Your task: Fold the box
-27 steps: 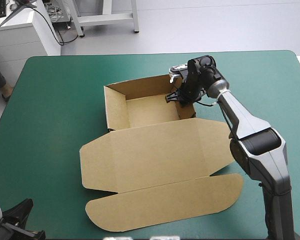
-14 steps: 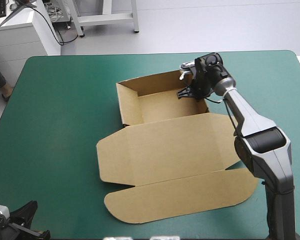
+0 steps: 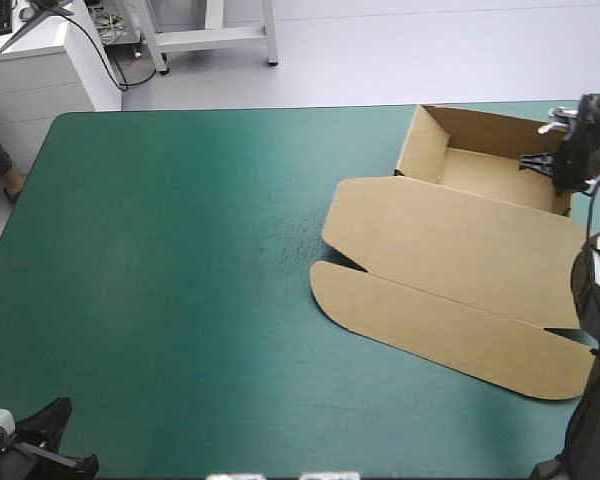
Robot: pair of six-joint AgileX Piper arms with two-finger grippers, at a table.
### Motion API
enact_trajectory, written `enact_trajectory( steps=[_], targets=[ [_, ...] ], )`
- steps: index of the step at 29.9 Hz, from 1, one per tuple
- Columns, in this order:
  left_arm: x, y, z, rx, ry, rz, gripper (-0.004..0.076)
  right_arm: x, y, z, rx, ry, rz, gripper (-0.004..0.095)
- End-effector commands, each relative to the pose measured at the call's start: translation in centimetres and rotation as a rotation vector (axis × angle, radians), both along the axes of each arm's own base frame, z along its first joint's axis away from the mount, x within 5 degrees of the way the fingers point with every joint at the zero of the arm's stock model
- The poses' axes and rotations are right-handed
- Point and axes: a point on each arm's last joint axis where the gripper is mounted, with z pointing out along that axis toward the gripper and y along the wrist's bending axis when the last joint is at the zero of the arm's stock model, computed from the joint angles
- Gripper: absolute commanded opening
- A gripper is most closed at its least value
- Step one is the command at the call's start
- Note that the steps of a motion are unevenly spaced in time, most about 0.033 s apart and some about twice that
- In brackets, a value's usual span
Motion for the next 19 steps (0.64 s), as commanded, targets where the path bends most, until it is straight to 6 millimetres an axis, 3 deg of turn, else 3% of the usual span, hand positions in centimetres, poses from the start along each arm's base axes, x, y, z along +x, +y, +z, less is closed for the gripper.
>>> enact_trajectory(
  steps=[1, 6, 14, 16, 19],
  targets=[
    [0.4, -0.1, 1.1, -0.021, -0.072, -0.002, -0.0008, -2.6, -3.9, 4.4, -0.054, -0.081, -0.084, -0.0019],
    [0.4, -0.1, 1.1, -0.022, -0.072, -0.003, -0.0008, -3.8, -6.8, 4.3, -0.067, -0.074, -0.149, -0.0019],
    [0.5, -0.1, 1.0, -0.016, -0.068, 0.0, -0.0009, -4.1, -7.8, 4.3, -0.107, -0.075, -0.147, -0.0009],
    [0.6, -0.2, 0.7, -0.014, -0.063, -0.001, -0.0008, -4.1, -7.7, 4.3, -0.112, -0.058, -0.117, 0.0029],
    [0.9, -0.3, 0.3, -0.018, -0.056, -0.005, -0.0008, -4.3, -7.8, 4.2, -0.125, -0.035, -0.07, 0.0165]
  ],
)
